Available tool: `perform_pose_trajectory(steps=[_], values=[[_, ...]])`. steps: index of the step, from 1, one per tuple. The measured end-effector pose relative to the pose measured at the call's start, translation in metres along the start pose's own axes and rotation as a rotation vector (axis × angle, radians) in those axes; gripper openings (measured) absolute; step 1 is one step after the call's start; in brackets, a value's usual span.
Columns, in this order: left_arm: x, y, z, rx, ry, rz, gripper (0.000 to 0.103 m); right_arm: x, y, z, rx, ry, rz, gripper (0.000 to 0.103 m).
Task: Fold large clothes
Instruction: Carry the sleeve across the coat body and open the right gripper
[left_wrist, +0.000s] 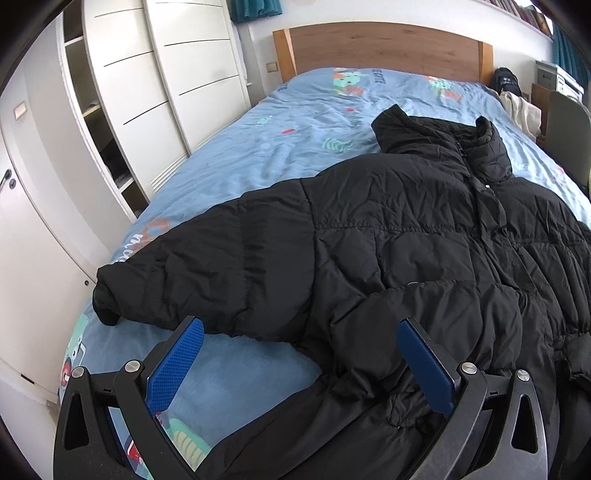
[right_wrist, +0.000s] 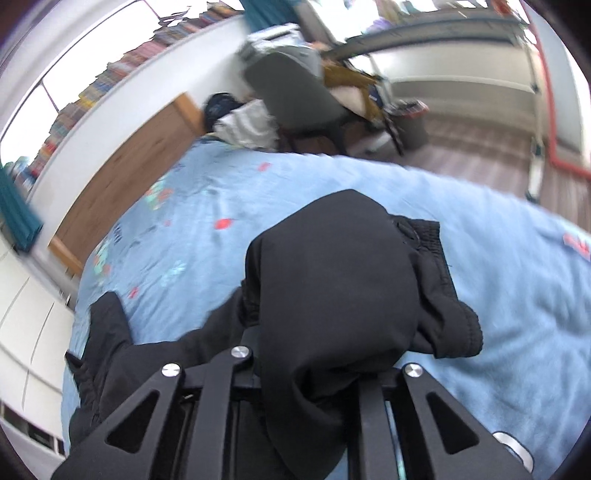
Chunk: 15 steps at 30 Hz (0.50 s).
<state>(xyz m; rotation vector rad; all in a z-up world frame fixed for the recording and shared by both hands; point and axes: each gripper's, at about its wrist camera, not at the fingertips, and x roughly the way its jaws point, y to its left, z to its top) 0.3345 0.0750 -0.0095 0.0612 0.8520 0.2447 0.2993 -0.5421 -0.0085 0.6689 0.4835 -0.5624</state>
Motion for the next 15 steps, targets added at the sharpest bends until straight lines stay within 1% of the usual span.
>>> perform_pose_trajectory(steps=[4,7,11,14,15], values=[[-0.006,0.008,-0.001,-0.018,-0.002,0.0,0.103,-0.017,0.05,0.003,-0.104,-0.015,0.087,0.013],[-0.012,0.016,-0.001,-0.038,-0.005,0.001,0.103,-0.03,0.089,-0.004,-0.196,-0.007,0.155,0.013],[-0.021,0.028,-0.004,-0.063,-0.007,0.001,0.103,-0.045,0.147,-0.031,-0.353,0.026,0.231,0.013],[-0.027,0.035,-0.008,-0.073,-0.011,0.005,0.103,-0.049,0.186,-0.061,-0.467,0.056,0.259,0.013],[-0.029,0.037,-0.01,-0.076,-0.012,0.006,0.103,-0.05,0.195,-0.07,-0.487,0.066,0.266,0.013]])
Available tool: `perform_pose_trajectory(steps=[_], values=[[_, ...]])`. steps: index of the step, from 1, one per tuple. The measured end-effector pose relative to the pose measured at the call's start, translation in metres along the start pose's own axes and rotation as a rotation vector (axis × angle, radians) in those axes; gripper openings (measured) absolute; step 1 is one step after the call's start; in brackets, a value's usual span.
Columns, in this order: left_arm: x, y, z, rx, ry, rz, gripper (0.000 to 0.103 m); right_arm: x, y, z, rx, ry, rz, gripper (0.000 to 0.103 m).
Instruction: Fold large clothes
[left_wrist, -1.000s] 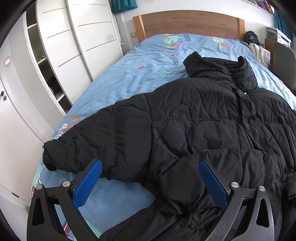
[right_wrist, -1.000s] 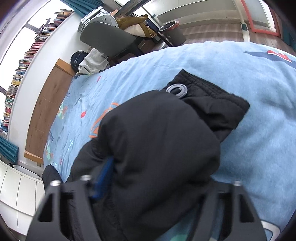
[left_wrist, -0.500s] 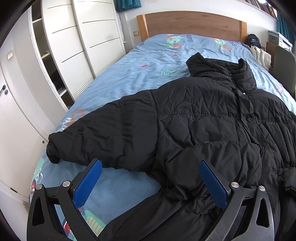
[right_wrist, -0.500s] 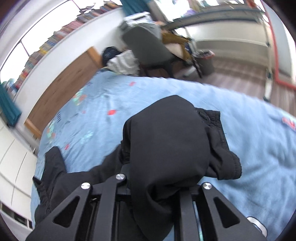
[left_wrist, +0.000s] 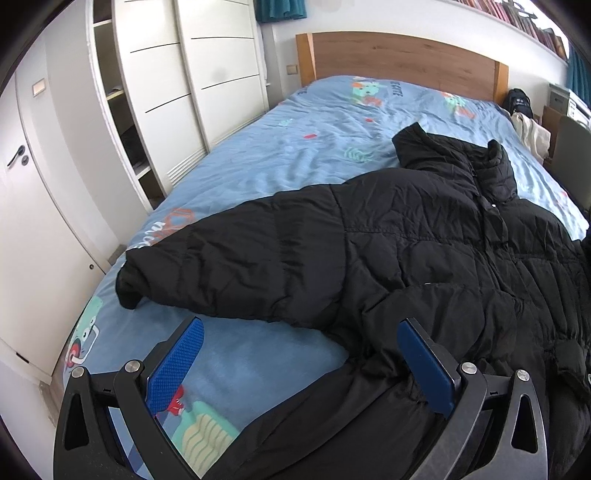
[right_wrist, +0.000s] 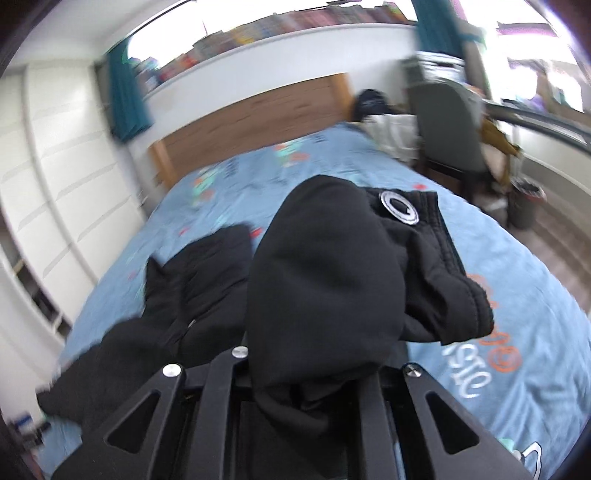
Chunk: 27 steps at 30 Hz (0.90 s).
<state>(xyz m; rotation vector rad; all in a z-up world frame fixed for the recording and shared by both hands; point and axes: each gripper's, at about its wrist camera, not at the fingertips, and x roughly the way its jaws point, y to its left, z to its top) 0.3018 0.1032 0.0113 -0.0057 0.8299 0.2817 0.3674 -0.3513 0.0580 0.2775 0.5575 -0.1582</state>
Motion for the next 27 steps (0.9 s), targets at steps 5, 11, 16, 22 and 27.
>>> perform_pose_trajectory(steps=[5,11,16,22,27], values=[[-0.005,0.017,-0.004,-0.031,0.003,0.009,0.103,0.025,0.062,-0.034,-0.12,0.091,0.041,0.013],[-0.004,0.032,-0.007,-0.064,0.018,0.025,0.102,0.046,0.102,-0.086,-0.219,0.181,0.051,0.017],[-0.006,0.039,-0.009,-0.074,0.017,0.036,0.103,0.055,0.116,-0.123,-0.259,0.269,0.078,0.021],[-0.009,0.04,-0.01,-0.074,0.017,0.035,0.102,0.047,0.138,-0.147,-0.29,0.334,0.193,0.052],[-0.019,0.028,-0.007,-0.048,0.005,0.018,0.102,0.029,0.159,-0.154,-0.34,0.357,0.276,0.057]])
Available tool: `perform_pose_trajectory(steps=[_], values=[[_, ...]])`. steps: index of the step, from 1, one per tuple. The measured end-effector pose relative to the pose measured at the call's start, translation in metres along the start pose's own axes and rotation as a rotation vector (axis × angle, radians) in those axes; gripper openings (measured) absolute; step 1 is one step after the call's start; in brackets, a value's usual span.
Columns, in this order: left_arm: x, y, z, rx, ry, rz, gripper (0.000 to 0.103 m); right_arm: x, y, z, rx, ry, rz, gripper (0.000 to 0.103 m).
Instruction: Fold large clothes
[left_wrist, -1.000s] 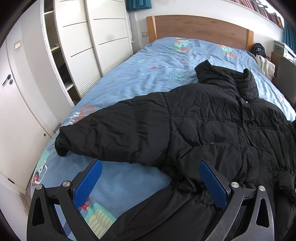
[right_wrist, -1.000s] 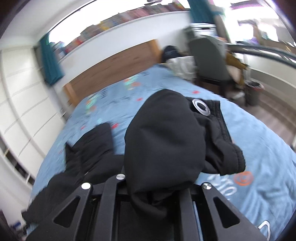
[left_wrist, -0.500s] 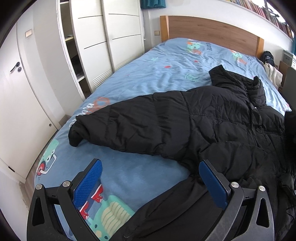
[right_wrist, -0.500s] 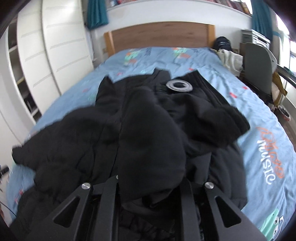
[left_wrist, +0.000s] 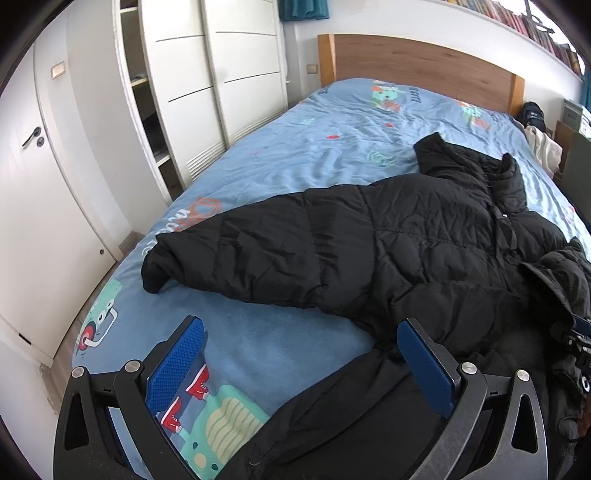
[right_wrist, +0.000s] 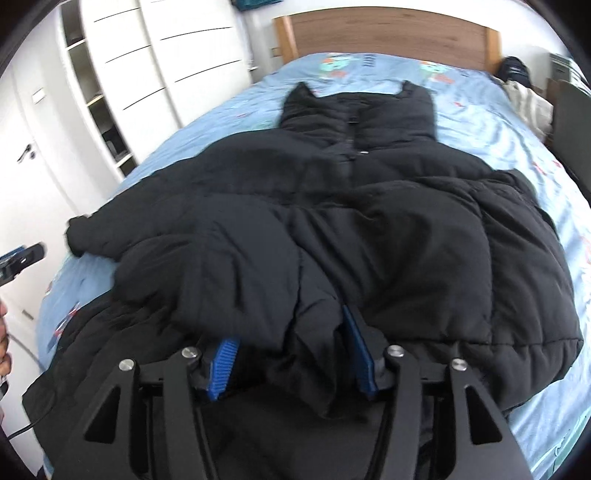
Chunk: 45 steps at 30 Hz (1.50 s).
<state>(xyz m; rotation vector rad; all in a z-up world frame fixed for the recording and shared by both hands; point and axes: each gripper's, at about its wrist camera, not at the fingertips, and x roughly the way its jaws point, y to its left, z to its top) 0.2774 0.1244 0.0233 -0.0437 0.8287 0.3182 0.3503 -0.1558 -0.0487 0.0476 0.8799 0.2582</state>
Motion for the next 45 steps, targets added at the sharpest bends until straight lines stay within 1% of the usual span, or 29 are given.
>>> perform_pose_trajectory(steps=[2,5,9,10,13,15,17,20,22,23,25,27,29,31,33,36,40,42,45], values=[[-0.004,-0.01,0.001,0.013,-0.002,-0.014,0.103,-0.011,-0.001,-0.002,0.001,-0.001,0.032,0.057],[-0.005,-0.029,0.004,0.033,0.005,-0.046,0.102,-0.025,0.0,0.003,-0.013,-0.005,0.054,0.057],[-0.003,-0.068,0.008,0.072,0.018,-0.108,0.102,-0.054,-0.005,0.007,-0.046,-0.035,0.072,0.057],[-0.002,-0.078,0.009,0.085,0.021,-0.122,0.102,-0.061,-0.01,0.008,-0.046,-0.046,0.065,0.057],[0.005,-0.118,0.015,0.132,0.035,-0.171,0.102,-0.08,-0.037,0.015,-0.024,-0.081,0.007,0.057],[0.011,-0.144,0.019,0.156,0.046,-0.206,0.102,-0.085,-0.064,0.021,0.002,-0.098,-0.07,0.057],[0.017,-0.171,0.023,0.172,0.06,-0.247,0.102,-0.085,-0.09,0.025,0.041,-0.105,-0.139,0.057],[0.027,-0.212,0.024,0.198,0.084,-0.307,0.102,-0.078,-0.119,0.027,0.077,-0.105,-0.191,0.057],[0.035,-0.235,0.022,0.213,0.105,-0.344,0.102,-0.066,-0.135,0.026,0.103,-0.087,-0.194,0.057],[0.043,-0.25,0.02,0.223,0.121,-0.357,0.102,-0.058,-0.14,0.024,0.112,-0.074,-0.191,0.057],[0.058,-0.268,0.016,0.232,0.151,-0.382,0.102,-0.045,-0.145,0.019,0.12,-0.057,-0.185,0.057],[0.075,-0.281,0.008,0.236,0.194,-0.385,0.102,-0.035,-0.149,0.014,0.13,-0.049,-0.177,0.057],[0.094,-0.285,0.0,0.222,0.235,-0.371,0.103,-0.027,-0.152,0.008,0.138,-0.04,-0.171,0.057],[0.103,-0.282,-0.006,0.206,0.251,-0.38,0.103,-0.021,-0.156,0.002,0.138,-0.03,-0.17,0.057],[0.104,-0.275,-0.009,0.195,0.258,-0.393,0.103,-0.019,-0.16,-0.002,0.138,-0.022,-0.18,0.057],[0.098,-0.263,-0.01,0.206,0.256,-0.4,0.103,-0.023,-0.164,-0.007,0.159,-0.013,-0.201,0.057],[0.081,-0.238,-0.009,0.206,0.248,-0.406,0.103,-0.036,-0.162,-0.011,0.185,0.005,-0.274,0.057],[0.07,-0.219,-0.007,0.203,0.236,-0.391,0.103,-0.045,-0.157,-0.013,0.193,0.021,-0.308,0.057],[0.064,-0.19,0.001,0.197,0.214,-0.358,0.103,-0.058,-0.147,-0.014,0.201,0.03,-0.344,0.057]])
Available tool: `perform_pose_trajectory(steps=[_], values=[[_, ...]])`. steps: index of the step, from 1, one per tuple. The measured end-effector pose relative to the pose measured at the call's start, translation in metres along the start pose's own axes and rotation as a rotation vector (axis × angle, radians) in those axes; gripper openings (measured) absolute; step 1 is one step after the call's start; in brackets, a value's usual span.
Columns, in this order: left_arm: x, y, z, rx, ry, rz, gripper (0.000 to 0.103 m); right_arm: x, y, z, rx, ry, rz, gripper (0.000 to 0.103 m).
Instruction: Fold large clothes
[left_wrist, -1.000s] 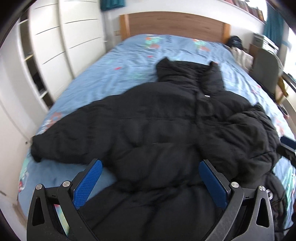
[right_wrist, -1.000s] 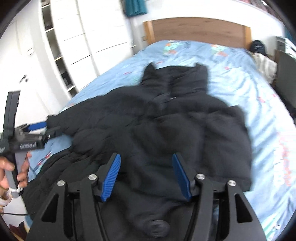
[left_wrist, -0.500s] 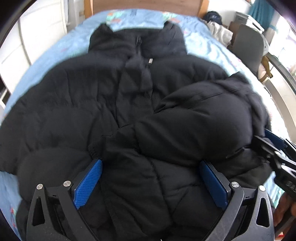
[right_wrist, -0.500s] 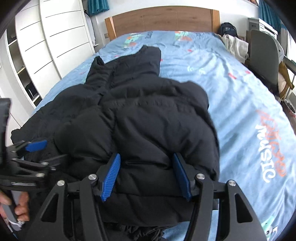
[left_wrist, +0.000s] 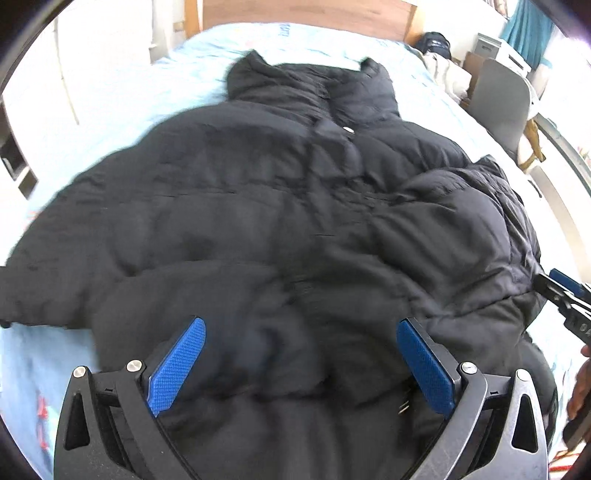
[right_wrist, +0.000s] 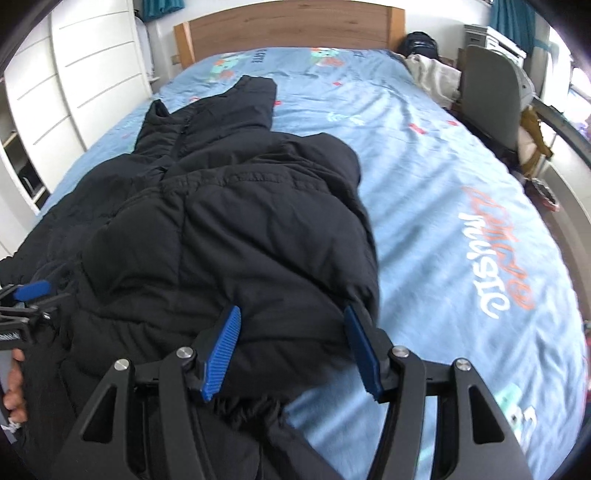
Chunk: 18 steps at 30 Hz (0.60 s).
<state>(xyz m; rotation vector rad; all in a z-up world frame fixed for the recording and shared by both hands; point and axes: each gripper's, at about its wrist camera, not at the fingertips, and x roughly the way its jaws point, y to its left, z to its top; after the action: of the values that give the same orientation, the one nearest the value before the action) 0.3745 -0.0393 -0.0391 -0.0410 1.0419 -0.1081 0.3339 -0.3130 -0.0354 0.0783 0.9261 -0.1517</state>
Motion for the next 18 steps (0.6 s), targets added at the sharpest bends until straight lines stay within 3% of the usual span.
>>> perform_pose_trajectory(steps=[5,9,12,18], values=[[-0.041,0.057,-0.009,-0.062,-0.06,0.033,0.102,-0.034,0.019,-0.008,0.01,-0.008,-0.018,0.057],[-0.066,0.107,-0.025,-0.133,-0.088,0.007,0.102,-0.064,0.033,-0.02,0.05,-0.029,-0.01,0.057],[-0.076,0.14,-0.037,-0.151,-0.087,0.018,0.102,-0.085,0.044,-0.029,0.078,-0.045,-0.013,0.057],[-0.076,0.243,-0.064,-0.336,-0.04,0.042,0.102,-0.115,0.06,-0.04,0.111,-0.06,-0.04,0.057]])
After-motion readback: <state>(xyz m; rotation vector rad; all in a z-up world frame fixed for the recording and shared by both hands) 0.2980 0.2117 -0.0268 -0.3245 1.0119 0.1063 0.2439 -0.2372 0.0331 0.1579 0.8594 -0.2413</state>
